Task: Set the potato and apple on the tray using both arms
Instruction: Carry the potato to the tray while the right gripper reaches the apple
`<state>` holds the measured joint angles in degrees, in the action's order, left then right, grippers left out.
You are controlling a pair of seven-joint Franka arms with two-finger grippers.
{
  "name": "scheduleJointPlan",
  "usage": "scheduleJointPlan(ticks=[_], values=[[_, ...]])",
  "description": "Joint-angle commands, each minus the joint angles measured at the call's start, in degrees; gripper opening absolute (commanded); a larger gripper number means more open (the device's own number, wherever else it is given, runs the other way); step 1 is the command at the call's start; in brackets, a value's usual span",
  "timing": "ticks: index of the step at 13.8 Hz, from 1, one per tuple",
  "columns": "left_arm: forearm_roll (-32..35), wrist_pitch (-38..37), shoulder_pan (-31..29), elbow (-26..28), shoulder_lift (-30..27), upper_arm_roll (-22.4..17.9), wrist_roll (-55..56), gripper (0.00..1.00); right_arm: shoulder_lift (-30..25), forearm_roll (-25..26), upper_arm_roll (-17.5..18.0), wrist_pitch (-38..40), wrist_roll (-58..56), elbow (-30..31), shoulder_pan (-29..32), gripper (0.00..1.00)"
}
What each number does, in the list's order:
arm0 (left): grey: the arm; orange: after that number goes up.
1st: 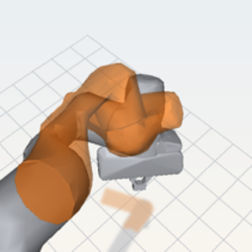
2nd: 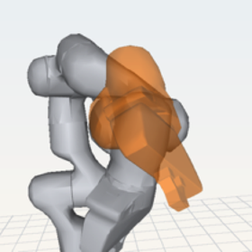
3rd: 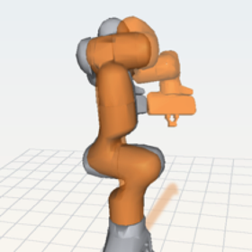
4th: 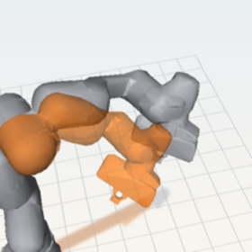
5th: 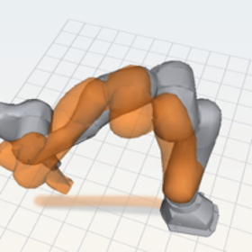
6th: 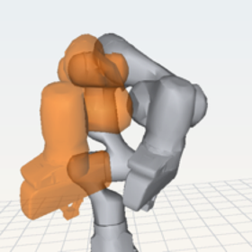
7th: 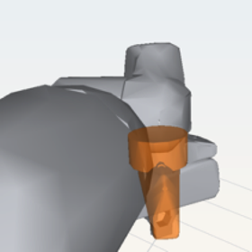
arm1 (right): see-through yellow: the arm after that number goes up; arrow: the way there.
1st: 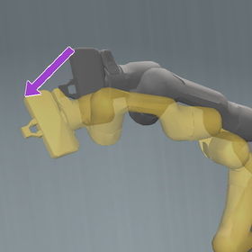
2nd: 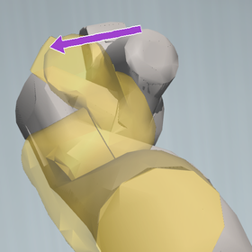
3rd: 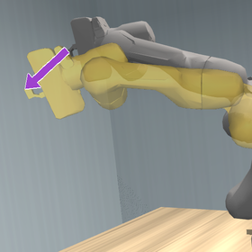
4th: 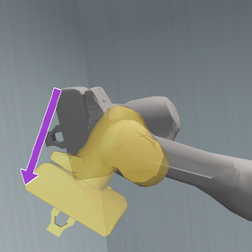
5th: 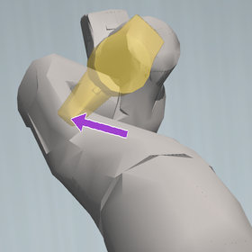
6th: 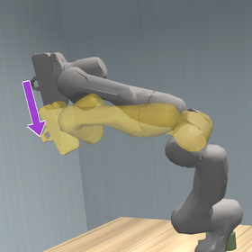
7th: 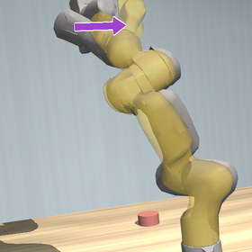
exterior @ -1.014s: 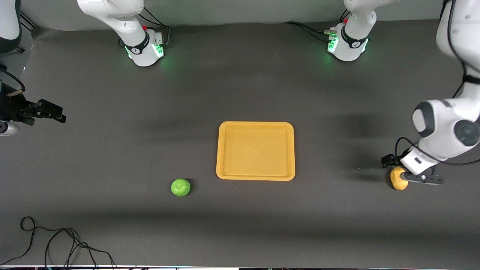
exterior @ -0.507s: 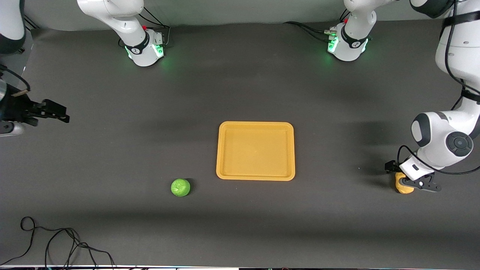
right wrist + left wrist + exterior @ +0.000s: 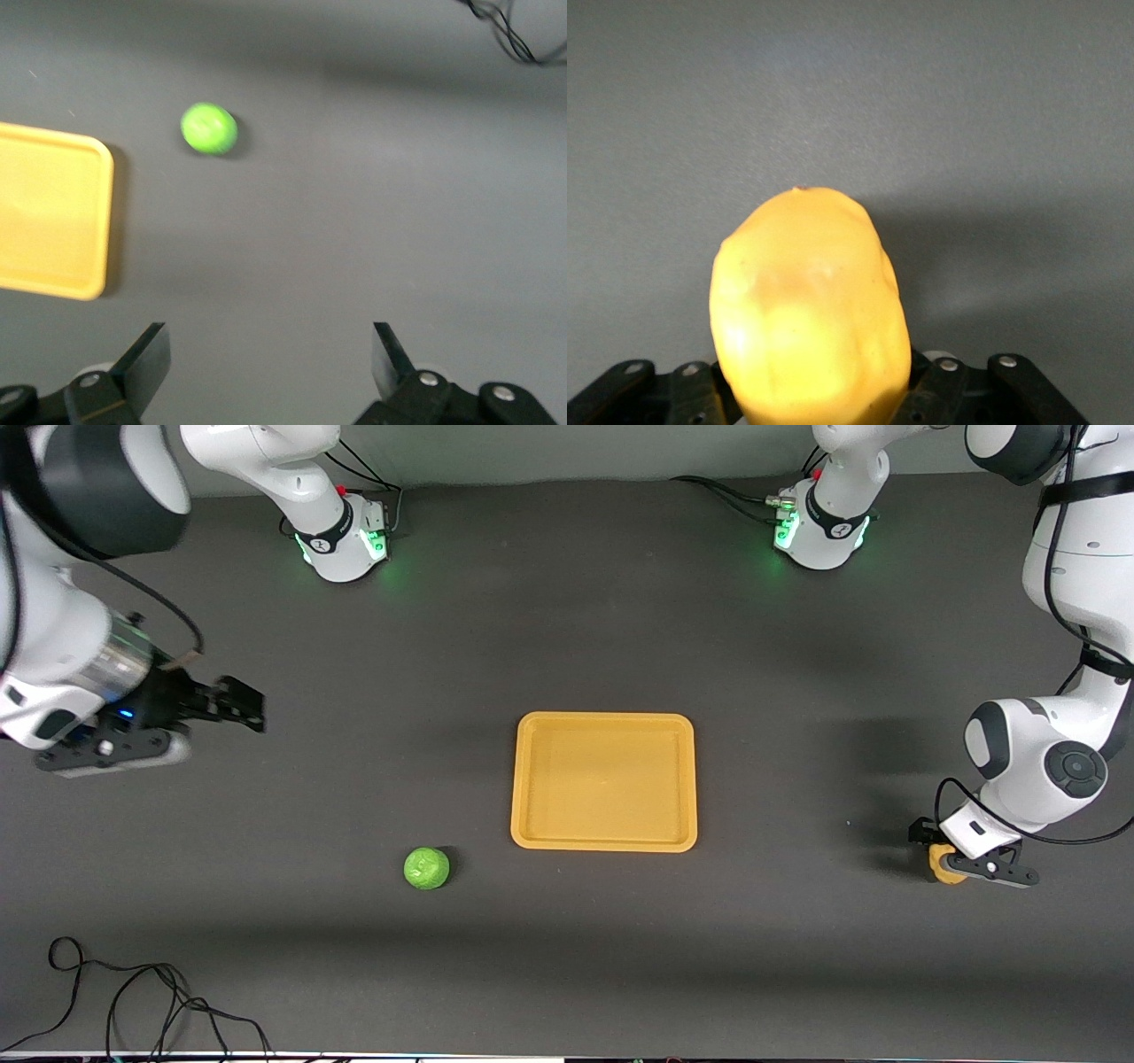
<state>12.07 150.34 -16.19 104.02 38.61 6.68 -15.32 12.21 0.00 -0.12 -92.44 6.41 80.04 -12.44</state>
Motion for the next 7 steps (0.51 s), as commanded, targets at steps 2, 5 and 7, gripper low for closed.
scheduleJointPlan(ticks=[2, 5, 7], values=[[-1.3, -8.5, 1.3, -0.5, -4.9, 0.9, 5.0, 0.14, 12.7, -1.4, -0.4, 1.0, 7.3, -15.5, -4.6, 1.00], [-1.7, -12.1, 8.4, -0.5, -6.3, 4.4, 24.3, 0.16, 16.2, -1.5, -0.4, -1.2, 8.0, -16.0, -5.4, 1.00], [-1.7, -12.9, 16.1, -0.5, -7.2, 4.8, 38.5, 0.17, 18.1, -1.6, -0.4, -5.7, 7.8, -14.6, -5.3, 1.00]])
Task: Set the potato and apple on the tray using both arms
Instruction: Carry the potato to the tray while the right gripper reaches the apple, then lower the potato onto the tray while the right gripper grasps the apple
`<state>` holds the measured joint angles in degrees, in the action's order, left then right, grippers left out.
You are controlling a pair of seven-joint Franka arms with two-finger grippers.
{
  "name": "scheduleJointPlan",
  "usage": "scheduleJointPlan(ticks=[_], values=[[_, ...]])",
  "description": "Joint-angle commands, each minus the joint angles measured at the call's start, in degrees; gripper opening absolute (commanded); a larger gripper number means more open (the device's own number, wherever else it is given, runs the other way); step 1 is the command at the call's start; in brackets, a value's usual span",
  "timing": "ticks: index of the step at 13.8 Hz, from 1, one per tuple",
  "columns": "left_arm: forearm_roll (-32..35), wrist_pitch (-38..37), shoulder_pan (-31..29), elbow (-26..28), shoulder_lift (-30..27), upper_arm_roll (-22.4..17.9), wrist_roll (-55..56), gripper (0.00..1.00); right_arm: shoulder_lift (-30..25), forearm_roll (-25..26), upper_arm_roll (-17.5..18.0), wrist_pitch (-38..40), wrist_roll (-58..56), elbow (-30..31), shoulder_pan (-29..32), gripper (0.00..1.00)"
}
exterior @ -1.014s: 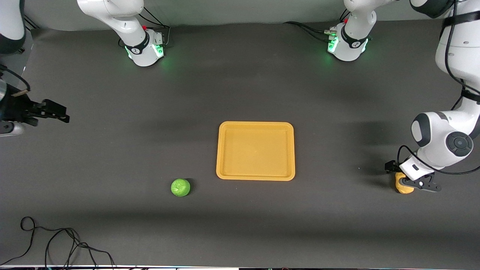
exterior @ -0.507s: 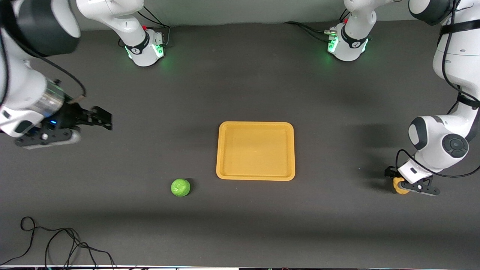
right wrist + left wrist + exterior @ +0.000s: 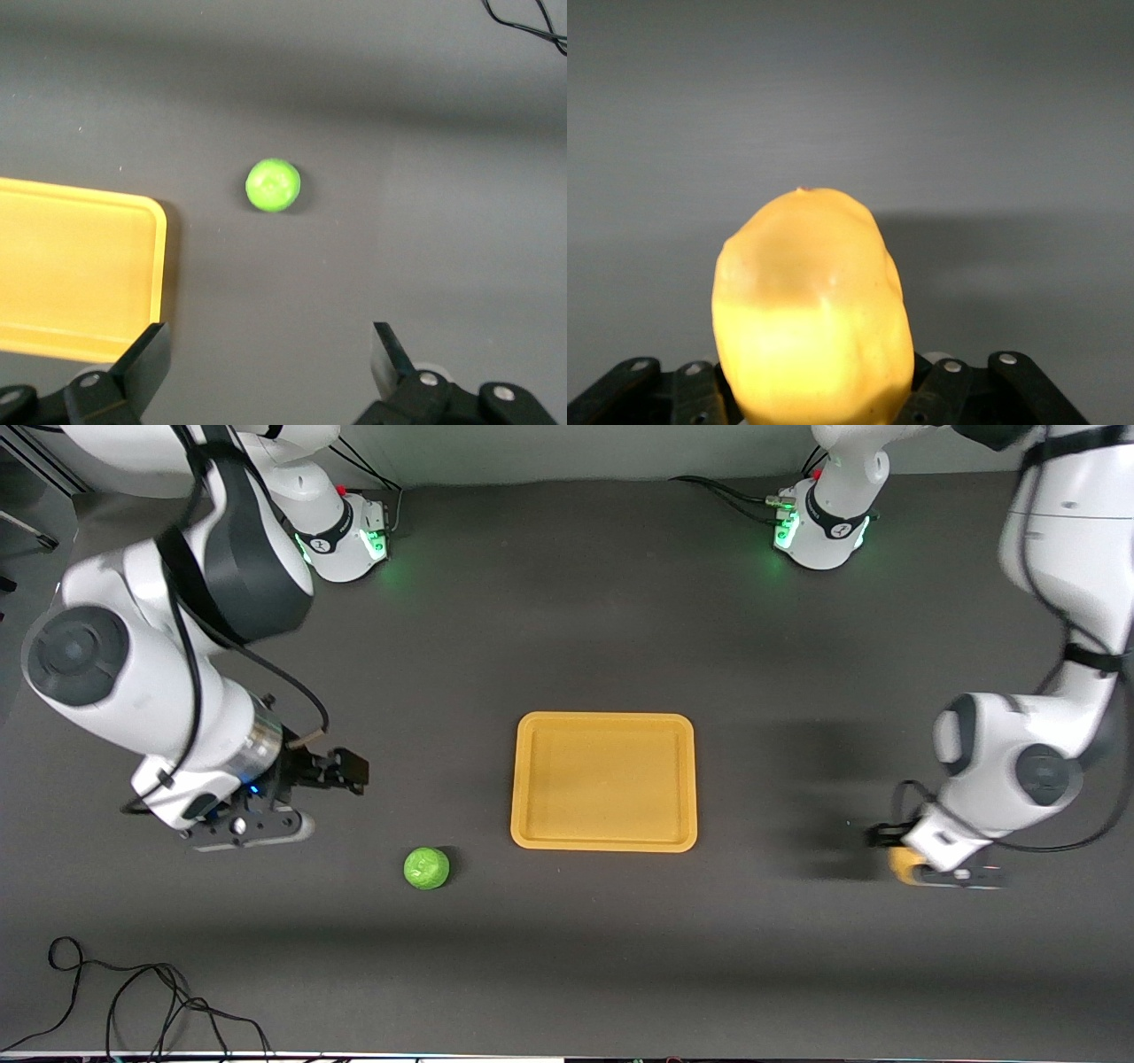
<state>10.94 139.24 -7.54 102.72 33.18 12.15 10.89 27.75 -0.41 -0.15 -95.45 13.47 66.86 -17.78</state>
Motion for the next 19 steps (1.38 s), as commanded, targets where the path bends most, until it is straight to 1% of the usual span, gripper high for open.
scheduleJointPlan(ticks=[1, 2, 4, 5, 7, 10, 11, 12, 13, 15, 17, 18, 19], values=[[-0.6, -3.5, 11.4, 0.7, -2.1, -0.6, 18.1, 0.17, 4.4, -1.2, -0.4, -5.3, 0.9, -0.3, 0.0, 1.00], [-0.6, -5.3, 15.1, 0.7, -2.2, -0.6, 22.8, 0.17, 6.2, -1.2, -0.4, -8.1, 1.0, 0.5, -0.6, 1.00], [-0.7, -6.1, 22.0, -0.5, -2.4, -0.3, 31.7, 0.17, 9.9, -1.0, -0.5, -12.3, 1.1, 0.9, -1.6, 1.00], [-0.7, -6.1, 24.5, -1.1, -2.2, 0.1, 34.3, 0.19, 11.4, -1.1, -0.5, -14.0, 1.1, 1.1, -1.6, 1.00], [-0.7, -6.1, 28.4, -0.7, -1.5, 0.2, 35.0, 0.20, 13.2, -1.1, -0.5, -18.2, 1.1, 3.3, -1.5, 1.00], [-0.4, -6.6, 28.7, -0.6, -0.4, 0.2, 34.0, 0.23, 14.9, -1.1, -0.5, -28.4, 1.1, 9.7, -1.4, 1.00], [-0.4, -7.5, 28.8, -0.6, -0.2, 0.2, 33.3, 0.23, 15.8, -1.1, -0.5, -30.7, 1.1, 10.6, -1.4, 1.00], [-0.4, -8.3, 28.7, -0.7, -0.2, 0.2, 32.6, 0.23, 17.0, -1.1, -0.5, -31.9, 1.1, 10.8, -1.3, 1.00], [-0.4, -8.3, 28.7, -0.8, 0.2, 0.2, 31.7, 0.29, 17.9, -1.1, -0.5, -32.3, 1.1, 10.9, -1.4, 1.00], [-0.4, -7.3, 28.7, -0.9, 1.4, 0.2, 29.0, 0.35, 18.9, -1.2, -0.5, -34.2, 1.1, 12.1, -1.4, 1.00], [-0.4, -7.2, 28.9, -0.9, 1.8, 0.2, 28.8, 0.37, 19.4, -1.2, -0.5, -38.1, 1.1, 14.8, -1.5, 1.00], [-0.4, -7.3, 29.2, -0.9, 1.8, 0.5, 28.8, 0.47, 19.9, -1.1, -0.5, -39.4, 1.1, 15.2, -1.5, 1.00], [-0.3, -7.4, 29.3, -0.9, 1.8, 0.5, 28.7, 0.71, 20.2, -1.1, -0.5, -39.5, 1.1, 15.3, -1.4, 1.00]])
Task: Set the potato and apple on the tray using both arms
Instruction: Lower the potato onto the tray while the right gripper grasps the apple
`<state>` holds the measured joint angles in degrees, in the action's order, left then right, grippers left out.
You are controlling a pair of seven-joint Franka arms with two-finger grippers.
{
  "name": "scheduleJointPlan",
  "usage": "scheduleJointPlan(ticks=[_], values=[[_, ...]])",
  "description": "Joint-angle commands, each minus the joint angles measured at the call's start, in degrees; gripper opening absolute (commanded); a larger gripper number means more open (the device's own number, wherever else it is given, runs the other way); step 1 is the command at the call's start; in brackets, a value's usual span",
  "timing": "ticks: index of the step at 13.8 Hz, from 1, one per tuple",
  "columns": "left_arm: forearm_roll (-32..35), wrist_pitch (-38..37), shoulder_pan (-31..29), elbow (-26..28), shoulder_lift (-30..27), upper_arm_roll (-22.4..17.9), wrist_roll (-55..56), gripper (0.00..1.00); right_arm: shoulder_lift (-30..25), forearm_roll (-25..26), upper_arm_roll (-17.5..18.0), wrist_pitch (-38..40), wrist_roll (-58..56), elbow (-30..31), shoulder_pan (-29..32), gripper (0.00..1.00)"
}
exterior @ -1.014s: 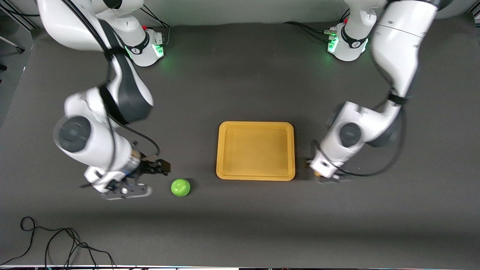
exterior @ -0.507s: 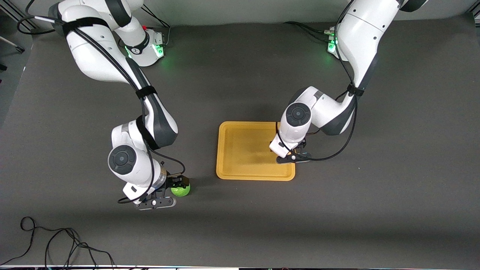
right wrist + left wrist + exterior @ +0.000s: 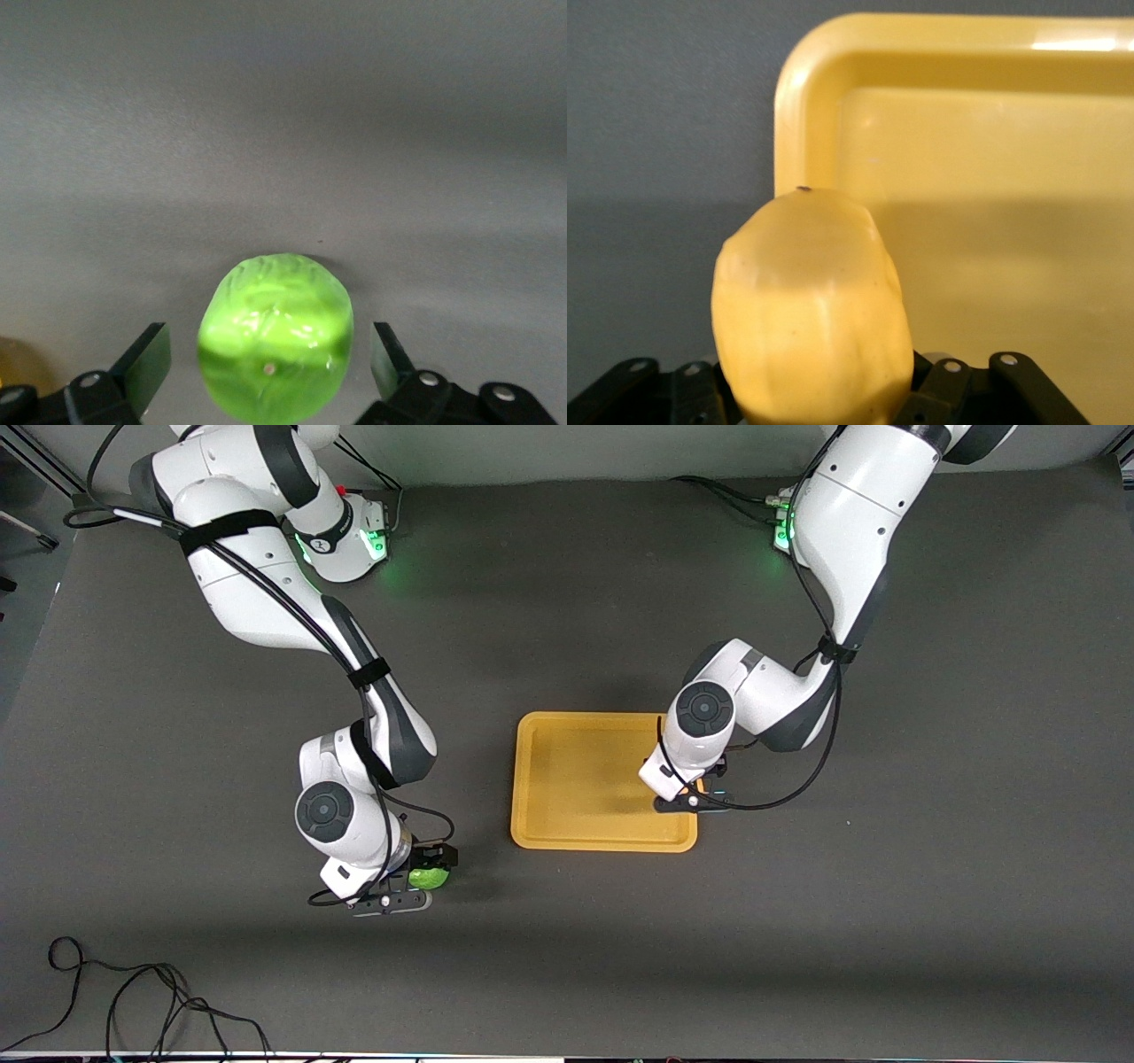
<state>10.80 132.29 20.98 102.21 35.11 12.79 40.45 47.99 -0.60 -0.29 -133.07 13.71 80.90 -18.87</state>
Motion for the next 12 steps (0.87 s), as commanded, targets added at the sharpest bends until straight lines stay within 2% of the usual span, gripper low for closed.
scheduleJointPlan(ticks=[1, 2, 3, 6, 9, 12], values=[[0.3, -0.4, 1.0, -0.4, -0.1, -0.1, -0.9, 0.99, 0.1, -0.9, -0.3, -1.8, 0.9, 1.3, -0.3, 0.89], [0.3, -0.4, 1.7, -0.4, 0.0, -0.1, -0.9, 0.99, 0.0, -0.9, -0.3, -1.8, 0.8, 1.2, -0.3, 0.67], [0.3, -0.4, 1.7, -0.4, 0.0, -0.1, -0.9, 0.99, -0.3, -0.9, -0.3, -1.7, 0.5, 1.1, -0.3, 0.60], [0.3, -0.7, 1.6, -0.4, 0.0, -0.1, -0.8, 0.99, -3.4, -0.4, -0.6, 0.5, 0.1, 0.7, -0.4, 0.60], [0.2, -1.5, 0.7, -0.5, -1.7, -0.1, -0.7, 0.99, -9.7, 0.0, -0.8, 11.1, -0.1, -2.5, 0.0, 0.60], [-0.5, -6.4, -1.3, -1.0, -7.8, -0.1, -0.9, 1.00, -16.1, 0.0, -0.8, 22.1, 0.1, -4.9, -0.1, 0.60]])
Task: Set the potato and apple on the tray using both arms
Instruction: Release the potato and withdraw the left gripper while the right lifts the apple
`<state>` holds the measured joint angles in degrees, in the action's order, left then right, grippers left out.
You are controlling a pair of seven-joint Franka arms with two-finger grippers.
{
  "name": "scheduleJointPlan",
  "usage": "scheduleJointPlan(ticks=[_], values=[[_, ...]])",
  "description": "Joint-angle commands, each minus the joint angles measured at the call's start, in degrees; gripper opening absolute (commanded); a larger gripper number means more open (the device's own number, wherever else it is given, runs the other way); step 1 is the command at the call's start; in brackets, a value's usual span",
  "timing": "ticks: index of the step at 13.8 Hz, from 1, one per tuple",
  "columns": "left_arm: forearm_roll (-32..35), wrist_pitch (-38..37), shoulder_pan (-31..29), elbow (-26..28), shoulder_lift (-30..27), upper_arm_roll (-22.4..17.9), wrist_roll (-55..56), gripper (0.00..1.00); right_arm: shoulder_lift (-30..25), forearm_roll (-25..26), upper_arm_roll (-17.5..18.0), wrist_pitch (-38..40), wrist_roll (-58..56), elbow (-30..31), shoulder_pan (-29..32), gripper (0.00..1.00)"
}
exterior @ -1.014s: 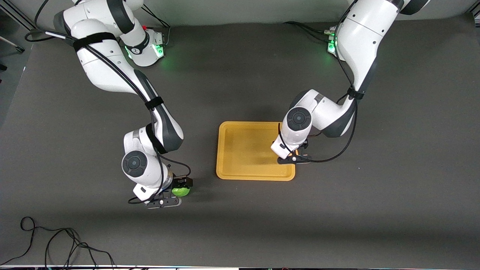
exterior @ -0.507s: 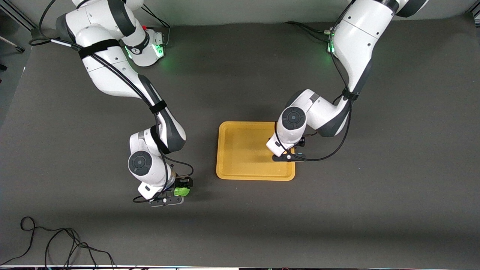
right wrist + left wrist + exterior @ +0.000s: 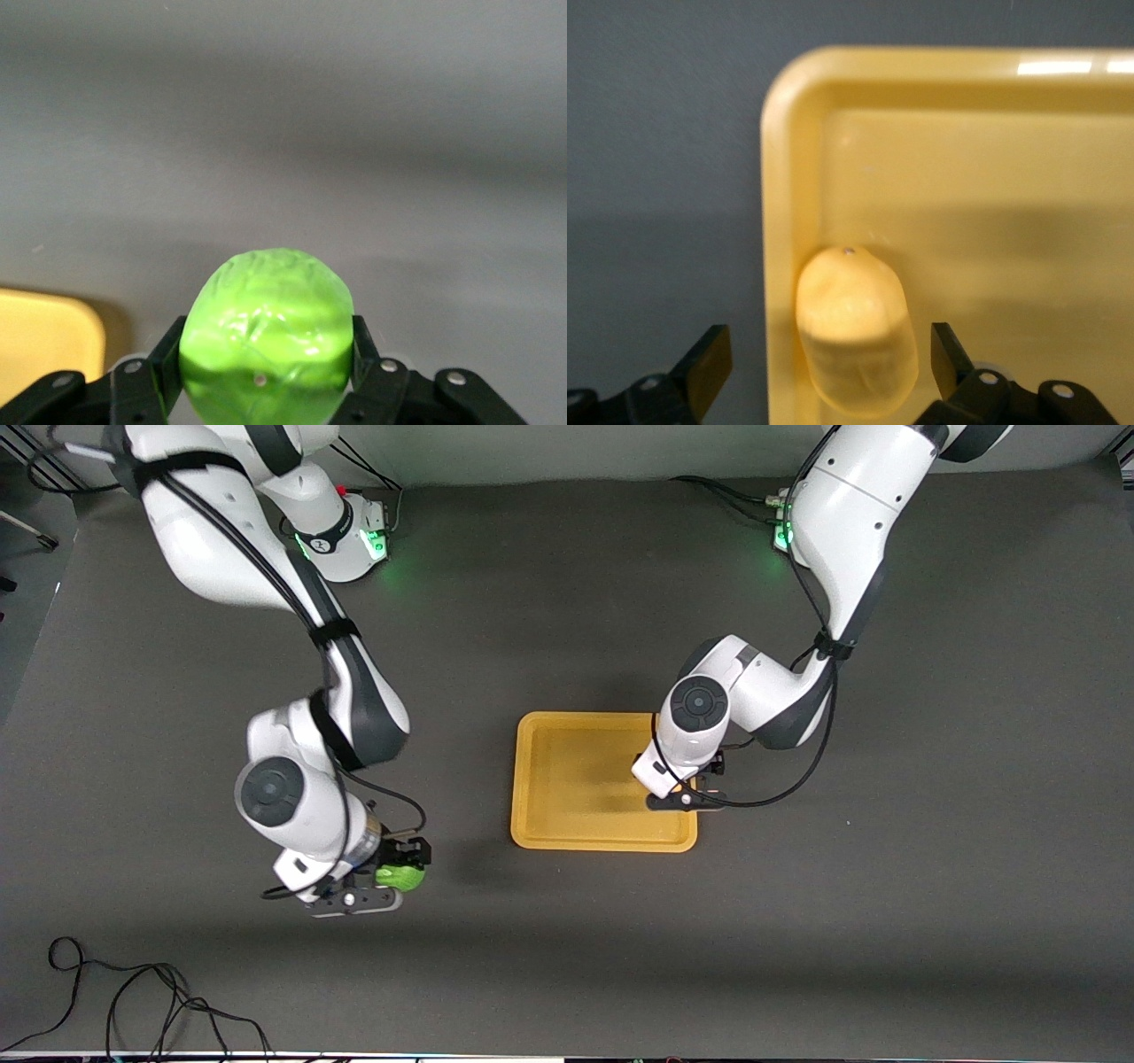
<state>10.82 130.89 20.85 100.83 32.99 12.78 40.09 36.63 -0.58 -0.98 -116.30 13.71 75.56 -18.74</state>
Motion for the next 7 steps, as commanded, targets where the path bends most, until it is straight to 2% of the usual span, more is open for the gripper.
scheduleJointPlan(ticks=[1, 4, 6, 7], values=[[-0.7, -8.3, -2.8, -0.2, -8.3, 0.1, -1.8, 1.00, -6.7, 0.0, -0.1, 7.9, 0.5, 0.6, -0.7, 0.60], [-10.4, -19.2, -8.7, -4.1, -15.7, -0.6, -14.9, 1.00, -9.7, -0.3, 0.4, 12.0, 2.0, -0.6, -1.8, 0.60], [-10.4, -21.3, -14.1, -3.3, -20.4, -0.6, -21.6, 1.00, -9.6, -0.2, 0.4, 13.6, 8.1, -2.5, -5.6, 0.60], [-8.7, -20.2, -15.0, -0.8, -22.8, -0.7, -23.0, 0.99, -9.5, -0.1, 0.4, 13.7, 11.9, -3.1, -8.0, 0.60]])
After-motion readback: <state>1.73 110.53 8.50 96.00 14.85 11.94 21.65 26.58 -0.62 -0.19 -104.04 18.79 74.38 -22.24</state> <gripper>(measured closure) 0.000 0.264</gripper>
